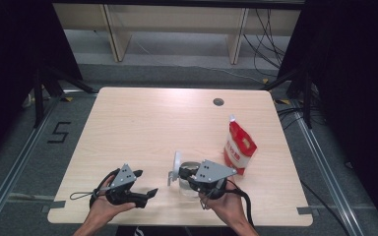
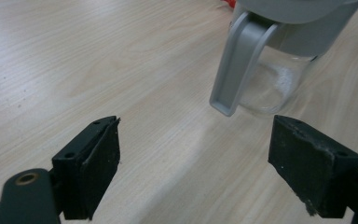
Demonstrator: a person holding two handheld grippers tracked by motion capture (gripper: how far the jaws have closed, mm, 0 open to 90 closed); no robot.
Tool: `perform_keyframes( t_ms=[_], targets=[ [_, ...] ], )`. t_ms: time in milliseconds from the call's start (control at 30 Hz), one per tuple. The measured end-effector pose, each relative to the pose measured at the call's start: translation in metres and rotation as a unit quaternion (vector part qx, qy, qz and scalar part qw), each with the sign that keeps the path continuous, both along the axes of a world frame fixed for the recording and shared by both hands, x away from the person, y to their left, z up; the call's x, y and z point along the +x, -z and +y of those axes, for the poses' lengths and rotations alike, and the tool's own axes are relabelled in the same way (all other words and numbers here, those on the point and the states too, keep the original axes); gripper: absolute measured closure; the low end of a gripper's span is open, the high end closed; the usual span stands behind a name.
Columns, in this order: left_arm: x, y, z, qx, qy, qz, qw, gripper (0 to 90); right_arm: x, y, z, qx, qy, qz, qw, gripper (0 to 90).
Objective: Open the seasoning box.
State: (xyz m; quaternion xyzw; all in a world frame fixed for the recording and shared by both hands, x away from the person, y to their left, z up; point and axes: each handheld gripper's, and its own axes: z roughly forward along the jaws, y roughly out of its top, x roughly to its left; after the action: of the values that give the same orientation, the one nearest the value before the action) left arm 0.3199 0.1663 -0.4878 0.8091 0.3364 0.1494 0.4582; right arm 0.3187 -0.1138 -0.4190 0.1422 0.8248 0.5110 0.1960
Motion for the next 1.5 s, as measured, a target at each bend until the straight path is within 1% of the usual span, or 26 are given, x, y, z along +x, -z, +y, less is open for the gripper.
perform_keyframes(
  t_ms=[100,167,267,300,333,367,433,533,633,700,733,767,867,900,933,1033,1100,1133,1167,1267,1300,1367,1400,1433,1467,1500],
  targets=[
    [0.001,0.0,0.002,-0.002,-0.002,0.002,1.0,16.2,0.0,-0.001,0.002,-0.001,-0.005,0.005,1.0,88.7],
    [0.001,0.0,0.001,-0.001,-0.005,0.002,1.0,16.2,0.0,-0.001,0.001,0.001,-0.002,0.001,1.0,88.4],
    [0.001,-0.001,0.001,-0.012,0.0,-0.002,0.9999,16.2,0.001,-0.001,-0.005,0.002,0.004,0.002,1.0,86.5],
    [0.001,-0.001,0.001,-0.009,-0.001,-0.003,1.0,16.2,0.002,-0.001,-0.009,0.002,0.008,-0.003,1.0,85.4],
    [0.0,-0.001,0.001,-0.013,-0.003,-0.004,0.9999,16.2,0.002,0.0,-0.011,0.003,0.011,0.003,0.9999,84.6],
    [0.0,-0.002,0.001,-0.009,-0.002,-0.005,1.0,16.1,0.003,0.0,-0.015,0.006,0.014,-0.003,0.9999,83.9],
    [-0.001,-0.001,0.0,-0.007,0.0,-0.007,0.9999,16.1,0.003,0.001,-0.022,0.01,0.025,0.003,0.9996,82.4],
    [-0.002,-0.001,-0.002,-0.003,0.006,-0.011,0.9999,16.1,0.004,0.003,-0.035,0.017,0.036,0.0,0.9992,79.6],
    [-0.003,-0.002,-0.003,-0.008,0.003,-0.01,0.9999,15.7,0.003,0.004,-0.05,0.022,0.052,0.004,0.9984,76.8],
    [-0.002,-0.002,-0.003,-0.015,0.005,-0.013,0.9998,15.6,0.003,0.005,-0.059,0.019,0.063,-0.003,0.9978,76.0],
    [-0.002,-0.003,-0.002,-0.014,0.006,-0.013,0.9998,15.4,0.002,0.006,-0.063,0.022,0.067,0.004,0.9975,75.3],
    [-0.002,-0.003,-0.003,-0.017,0.001,-0.01,0.9998,15.3,0.001,0.008,-0.067,0.025,0.074,0.0,0.9969,74.5],
    [-0.002,-0.004,-0.002,-0.024,0.006,-0.015,0.9996,15.1,0.0,0.013,-0.079,0.024,0.084,0.006,0.9961,72.4],
    [-0.002,-0.005,-0.002,-0.023,0.009,-0.016,0.9996,15.1,-0.002,0.014,-0.083,0.026,0.092,0.015,0.9953,71.2],
    [-0.002,-0.005,-0.002,-0.025,0.013,-0.02,0.9994,15.1,-0.001,0.016,-0.085,0.026,0.094,0.008,0.9952,69.8],
    [-0.002,-0.006,-0.002,-0.021,0.013,-0.018,0.9995,15.1,-0.005,0.019,-0.093,0.019,0.107,0.01,0.994,65.2],
    [-0.004,-0.005,-0.005,-0.034,0.006,-0.015,0.9993,15.1,-0.007,0.023,-0.1,0.021,0.114,0.013,0.9932,62.9],
    [-0.003,-0.006,-0.004,-0.027,0.014,-0.021,0.9993,15.1,-0.008,0.025,-0.102,0.022,0.121,0.012,0.9924,61.5],
    [-0.004,-0.006,-0.005,-0.032,0.009,-0.014,0.9993,15.1,-0.009,0.026,-0.105,0.017,0.123,0.012,0.9922,60.9],
    [-0.005,-0.007,-0.006,-0.026,0.016,-0.023,0.9993,15.1,-0.011,0.031,-0.114,0.022,0.134,0.02,0.9905,56.9],
    [-0.006,-0.007,-0.006,-0.028,0.012,-0.019,0.9994,15.1,-0.013,0.032,-0.116,0.026,0.143,0.028,0.9891,55.7],
    [-0.006,-0.007,-0.006,-0.029,0.01,-0.016,0.9994,15.1,-0.015,0.033,-0.121,0.025,0.147,0.035,0.9882,54.4],
    [-0.006,-0.007,-0.005,-0.03,0.012,-0.017,0.9993,15.1,-0.017,0.033,-0.123,0.029,0.154,0.03,0.9872,53.3],
    [-0.005,-0.007,-0.004,-0.029,0.019,-0.02,0.9992,15.1,-0.019,0.034,-0.126,0.028,0.156,0.04,0.9865,52.4],
    [-0.005,-0.007,-0.004,-0.029,0.016,-0.02,0.9992,15.1,-0.02,0.034,-0.129,0.03,0.163,0.039,0.9853,51.6],
    [-0.006,-0.007,-0.004,-0.039,0.01,-0.013,0.9991,15.1,-0.02,0.035,-0.132,0.03,0.169,0.037,0.9844,51.2]
  ],
)
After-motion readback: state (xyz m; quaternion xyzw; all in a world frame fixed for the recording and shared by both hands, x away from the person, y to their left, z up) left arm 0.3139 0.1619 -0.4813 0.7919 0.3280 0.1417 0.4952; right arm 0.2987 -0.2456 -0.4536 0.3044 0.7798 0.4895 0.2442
